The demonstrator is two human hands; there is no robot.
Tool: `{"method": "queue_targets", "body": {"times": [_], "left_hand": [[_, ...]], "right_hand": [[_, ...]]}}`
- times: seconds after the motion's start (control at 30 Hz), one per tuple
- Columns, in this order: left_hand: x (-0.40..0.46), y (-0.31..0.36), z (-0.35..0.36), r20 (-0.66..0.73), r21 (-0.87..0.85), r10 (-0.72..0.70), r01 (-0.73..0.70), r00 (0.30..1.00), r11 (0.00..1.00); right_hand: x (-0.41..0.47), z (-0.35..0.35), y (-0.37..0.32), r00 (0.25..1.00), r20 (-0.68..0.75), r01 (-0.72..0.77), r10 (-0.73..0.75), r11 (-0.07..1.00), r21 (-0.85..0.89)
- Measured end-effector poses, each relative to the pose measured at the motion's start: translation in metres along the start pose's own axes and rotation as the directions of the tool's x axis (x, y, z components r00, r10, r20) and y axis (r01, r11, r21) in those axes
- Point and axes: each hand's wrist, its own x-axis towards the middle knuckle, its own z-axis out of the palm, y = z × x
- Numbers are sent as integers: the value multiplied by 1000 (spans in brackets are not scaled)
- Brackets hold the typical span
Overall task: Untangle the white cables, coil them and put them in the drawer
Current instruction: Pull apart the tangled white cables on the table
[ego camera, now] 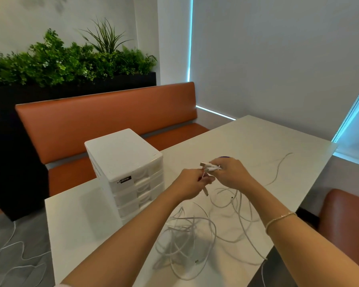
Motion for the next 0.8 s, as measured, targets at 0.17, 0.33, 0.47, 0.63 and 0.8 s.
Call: {"method": "queue_targets", "body": {"times": [0.17,0.33,0.47,0.63,0.8], "left_hand": [[-3,-12,4,64,-227,-113,124,992,966],[9,-58,32,63,128,-375,366,925,922],[17,-83,62,135,263,-477,433,868,862],[25,-91,85,60,325,-495,452,867,831],[25,-102,94,-52,274,-469,464,882,842]], "right_hand": [[0,-11,28,993,67,-70,98,939,-337],[-3,-12,70,974,-18,-223,227,933,-284],[-5,-11,89,962,-1,-263,272,933,-246],[-5,-8,95,953,29,-302,302,953,-4],[-9,-2,90,922,110,-386,371,870,307]]}}
